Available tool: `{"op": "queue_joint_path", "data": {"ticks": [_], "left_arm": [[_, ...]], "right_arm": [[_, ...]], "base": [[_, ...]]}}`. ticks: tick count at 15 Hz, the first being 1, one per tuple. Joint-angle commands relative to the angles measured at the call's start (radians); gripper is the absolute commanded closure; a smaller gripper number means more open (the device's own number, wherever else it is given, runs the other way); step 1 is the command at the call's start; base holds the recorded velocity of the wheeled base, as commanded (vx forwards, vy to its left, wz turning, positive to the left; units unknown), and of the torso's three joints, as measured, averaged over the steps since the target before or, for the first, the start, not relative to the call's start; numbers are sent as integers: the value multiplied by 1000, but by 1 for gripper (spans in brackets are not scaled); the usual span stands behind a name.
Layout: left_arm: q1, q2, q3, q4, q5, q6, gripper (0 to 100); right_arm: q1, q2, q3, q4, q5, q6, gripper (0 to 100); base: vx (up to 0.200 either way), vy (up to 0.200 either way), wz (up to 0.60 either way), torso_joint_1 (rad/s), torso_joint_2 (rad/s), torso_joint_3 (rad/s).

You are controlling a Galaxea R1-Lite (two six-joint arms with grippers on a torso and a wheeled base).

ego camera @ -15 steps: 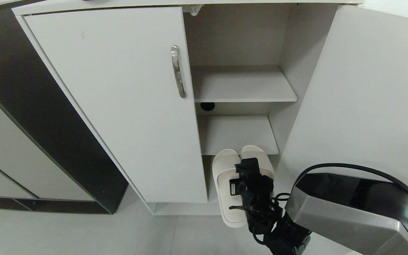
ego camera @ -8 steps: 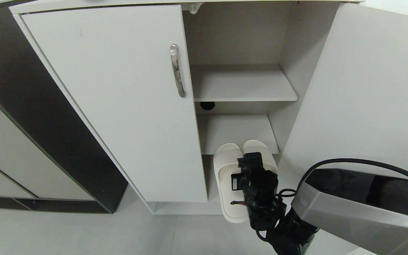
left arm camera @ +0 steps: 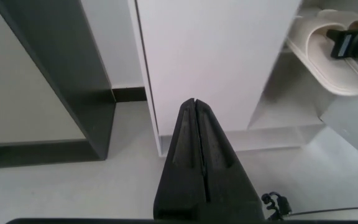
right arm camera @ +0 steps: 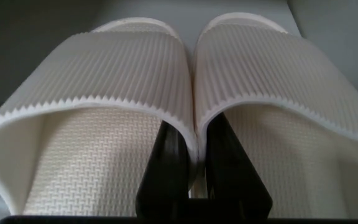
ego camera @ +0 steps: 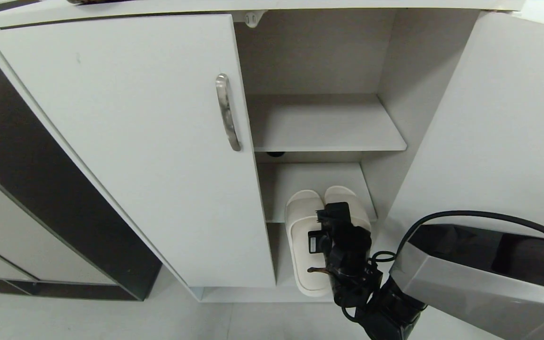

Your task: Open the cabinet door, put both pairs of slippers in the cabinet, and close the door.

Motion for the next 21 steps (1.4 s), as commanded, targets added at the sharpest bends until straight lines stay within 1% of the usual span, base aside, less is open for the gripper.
{"op": "queue_joint_path", "data": {"ticks": [1, 5, 8, 10, 18, 19, 20, 21], "left_arm": [[0, 1, 0, 0, 1, 0, 100], [0, 1, 0, 0, -1, 0, 100], [-2, 1, 0, 0, -1, 0, 100], [-2, 1, 0, 0, -1, 0, 100], [0, 1, 0, 0, -1, 1, 100], [-2, 1, 0, 0, -1, 1, 100], [0, 1, 0, 0, -1, 1, 100], [-2, 1, 0, 0, -1, 1, 100]], "right_arm": [[0, -5, 1, -3, 0, 0, 100], [1, 5, 2, -1, 0, 0, 100], [-28, 46, -44, 17, 3, 1, 100], [-46, 58, -110, 53, 6, 1, 100], [-123, 84, -409, 355, 47, 11, 100], [-138, 110, -489, 395, 49, 11, 100], [-147, 126, -535, 412, 49, 9, 100], [-158, 156, -619, 450, 52, 11, 100]], "base": [[0, 0, 0, 0, 0, 0], [0, 0, 0, 0, 0, 0], [0, 0, 0, 0, 0, 0], [0, 0, 0, 0, 0, 0], [0, 0, 0, 0, 0, 0], [0, 0, 0, 0, 0, 0], [0, 0, 0, 0, 0, 0], [0, 0, 0, 0, 0, 0]]}}
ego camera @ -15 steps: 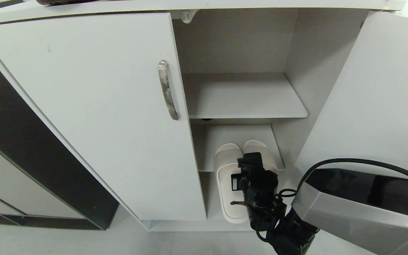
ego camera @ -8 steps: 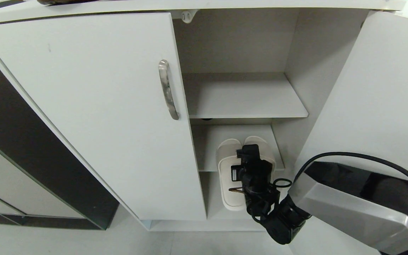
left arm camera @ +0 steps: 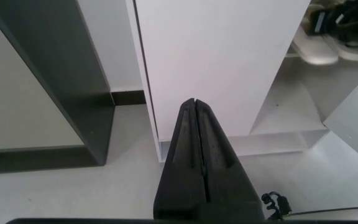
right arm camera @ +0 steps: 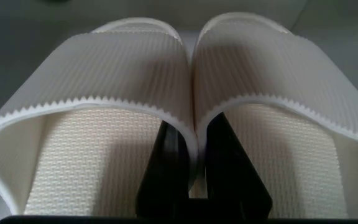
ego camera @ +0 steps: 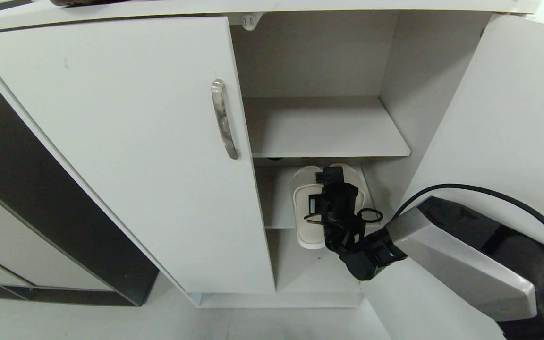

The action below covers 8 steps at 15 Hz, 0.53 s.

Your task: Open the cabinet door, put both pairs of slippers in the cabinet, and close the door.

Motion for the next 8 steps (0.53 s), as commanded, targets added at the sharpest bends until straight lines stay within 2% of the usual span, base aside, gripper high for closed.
{"op": "queue_joint_path", "data": {"ticks": [1, 3, 8], "left_arm": [[-1, 1, 0, 0, 0, 0, 100], [-1, 1, 0, 0, 1, 0, 100], [0, 1, 0, 0, 3, -1, 100]], "right_arm": [[-21, 58, -126, 43, 1, 0, 100], [-23, 81, -232, 109, 1, 0, 100], [-27, 126, -333, 169, 18, -2, 100]], "base": [[0, 0, 0, 0, 0, 0], [0, 0, 0, 0, 0, 0], [0, 0, 0, 0, 0, 0]]}}
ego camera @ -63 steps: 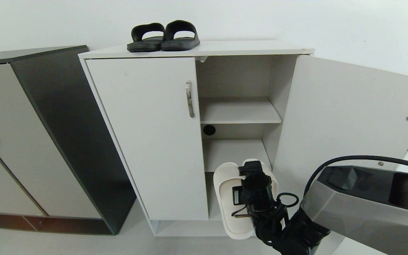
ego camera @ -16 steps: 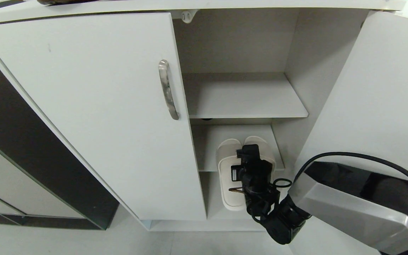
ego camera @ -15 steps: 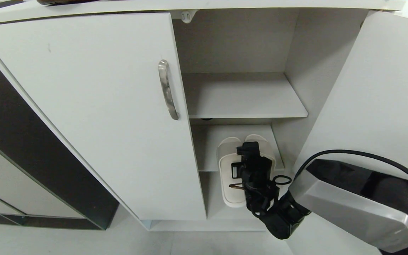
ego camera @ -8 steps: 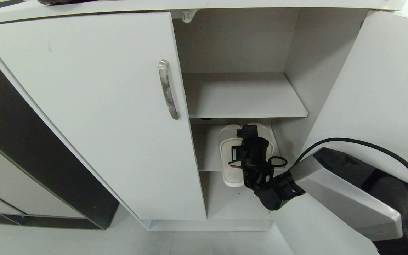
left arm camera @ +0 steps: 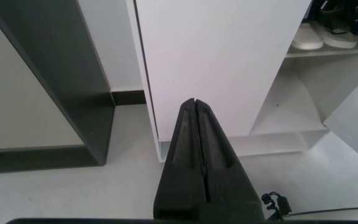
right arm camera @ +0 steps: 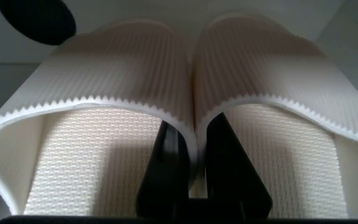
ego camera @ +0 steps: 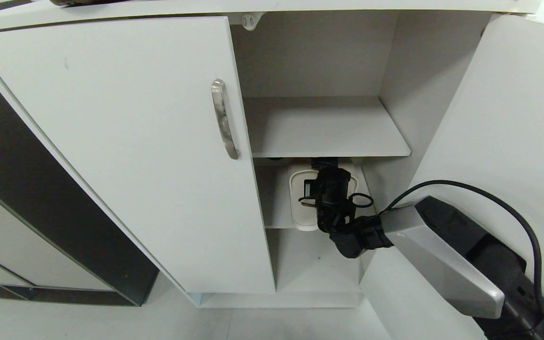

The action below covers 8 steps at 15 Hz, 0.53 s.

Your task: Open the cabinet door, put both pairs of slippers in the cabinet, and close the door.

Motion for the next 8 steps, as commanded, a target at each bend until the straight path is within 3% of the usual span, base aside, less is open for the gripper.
{"op": "queue_joint_path", "data": {"ticks": [1, 8], "left_arm": [[-1, 1, 0, 0, 2, 0, 100], [1, 1, 0, 0, 3, 0, 100]], "right_arm": [[-6, 25, -18, 11, 6, 1, 100], [-18, 37, -33, 25, 9, 1, 100]], "base": [[0, 0, 0, 0, 0, 0], [0, 0, 0, 0, 0, 0]]}}
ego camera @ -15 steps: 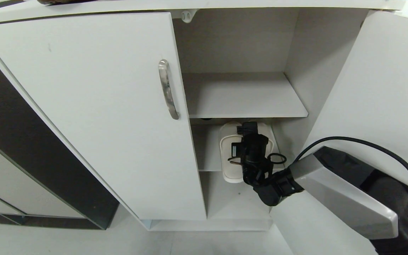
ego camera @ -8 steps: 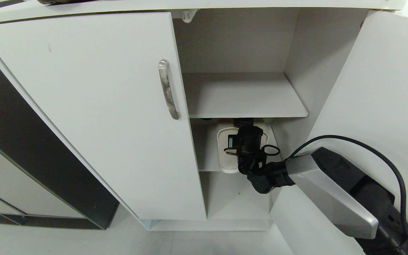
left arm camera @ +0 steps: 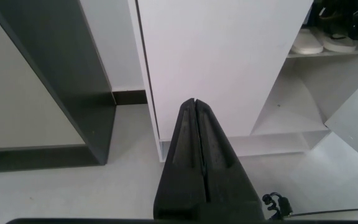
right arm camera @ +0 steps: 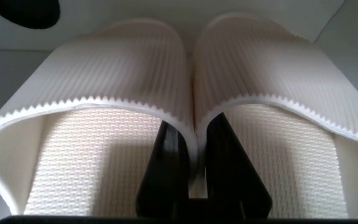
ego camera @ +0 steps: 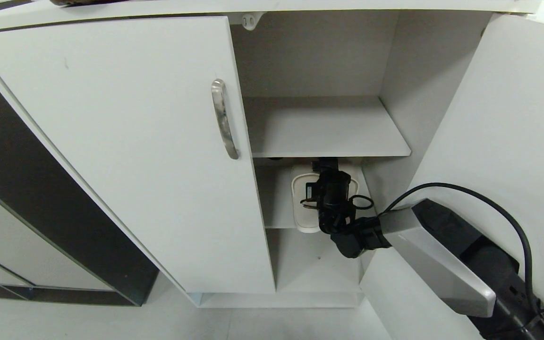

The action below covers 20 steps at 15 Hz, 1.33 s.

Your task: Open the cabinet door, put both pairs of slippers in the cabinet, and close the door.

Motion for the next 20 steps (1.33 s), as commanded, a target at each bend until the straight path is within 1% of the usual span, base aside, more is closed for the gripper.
{"op": "queue_joint_path", "data": {"ticks": [1, 7, 8, 12, 14, 15, 18, 20], "left_arm": [[0, 1, 0, 0, 0, 0, 100], [0, 1, 0, 0, 0, -3, 100], [0, 1, 0, 0, 0, -3, 100], [0, 1, 0, 0, 0, -5, 100], [-1, 1, 0, 0, 0, -5, 100], [0, 1, 0, 0, 0, -5, 100], [-1, 1, 0, 0, 0, -5, 100], [0, 1, 0, 0, 0, -5, 100]], "right_arm": [[-4, 5, -7, 1, 1, 0, 100], [-4, 30, -10, 3, 1, 0, 100], [-4, 33, -10, 3, 1, 0, 0], [-1, 25, 1, -3, -7, 0, 0], [9, -22, 65, -23, -10, 0, 0], [19, -47, 111, -37, -12, 0, 0], [54, -154, 328, -128, -13, -2, 0], [85, -243, 519, -209, -13, -3, 0]], "base": [[0, 0, 0, 0, 0, 0], [0, 0, 0, 0, 0, 0], [0, 0, 0, 0, 0, 0], [0, 0, 0, 0, 0, 0], [0, 0, 0, 0, 0, 0], [0, 0, 0, 0, 0, 0], [0, 0, 0, 0, 0, 0], [0, 0, 0, 0, 0, 0]]}}
